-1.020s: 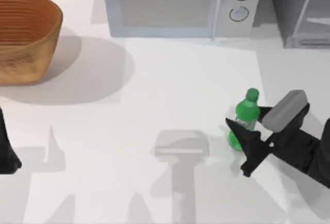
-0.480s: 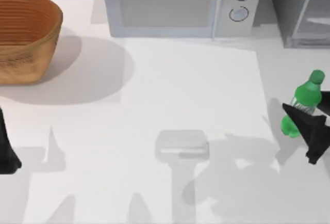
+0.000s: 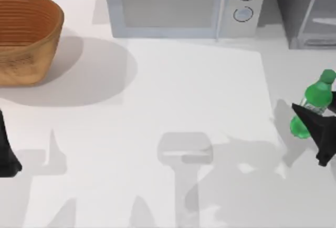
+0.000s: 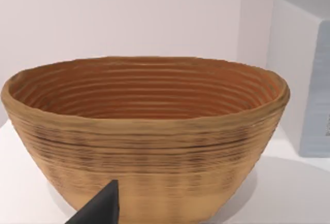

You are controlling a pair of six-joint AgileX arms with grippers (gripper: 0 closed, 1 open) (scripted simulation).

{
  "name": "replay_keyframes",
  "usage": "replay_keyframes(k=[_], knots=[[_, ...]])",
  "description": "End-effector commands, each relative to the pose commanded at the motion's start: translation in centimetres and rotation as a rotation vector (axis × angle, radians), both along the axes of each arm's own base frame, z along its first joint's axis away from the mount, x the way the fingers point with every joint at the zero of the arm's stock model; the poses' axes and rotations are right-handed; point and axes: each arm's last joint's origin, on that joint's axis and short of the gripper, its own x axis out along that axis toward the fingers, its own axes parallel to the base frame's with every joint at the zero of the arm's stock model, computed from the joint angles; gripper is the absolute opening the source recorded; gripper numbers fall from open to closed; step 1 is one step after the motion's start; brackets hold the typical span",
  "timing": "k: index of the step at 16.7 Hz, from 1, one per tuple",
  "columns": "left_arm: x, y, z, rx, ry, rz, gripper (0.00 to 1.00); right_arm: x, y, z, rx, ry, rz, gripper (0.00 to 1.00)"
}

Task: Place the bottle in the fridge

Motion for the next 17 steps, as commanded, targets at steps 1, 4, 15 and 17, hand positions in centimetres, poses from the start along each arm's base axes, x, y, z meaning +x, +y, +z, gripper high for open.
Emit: replay_keyframes(k=[1, 4, 15, 17], knots=[[0.0, 0.0, 0.0, 0.000, 0.000, 0.000, 1.00, -0.2, 0.0, 0.4, -0.001, -0.006, -0.011, 0.01], [0.0, 0.0, 0.0, 0.000, 0.000, 0.000, 1.00, -1.2, 0.0, 2.1, -0.005, -0.033, -0.076, 0.01], [0.0, 0.0, 0.0, 0.000, 0.000, 0.000, 1.00, -9.5, -1.2, 5.6, 0.030, -0.138, -0.542, 0.01], [0.0, 0.0, 0.0, 0.000, 0.000, 0.000, 1.00, -10.7, -1.4, 5.3, 0.045, -0.155, -0.620, 0.01]])
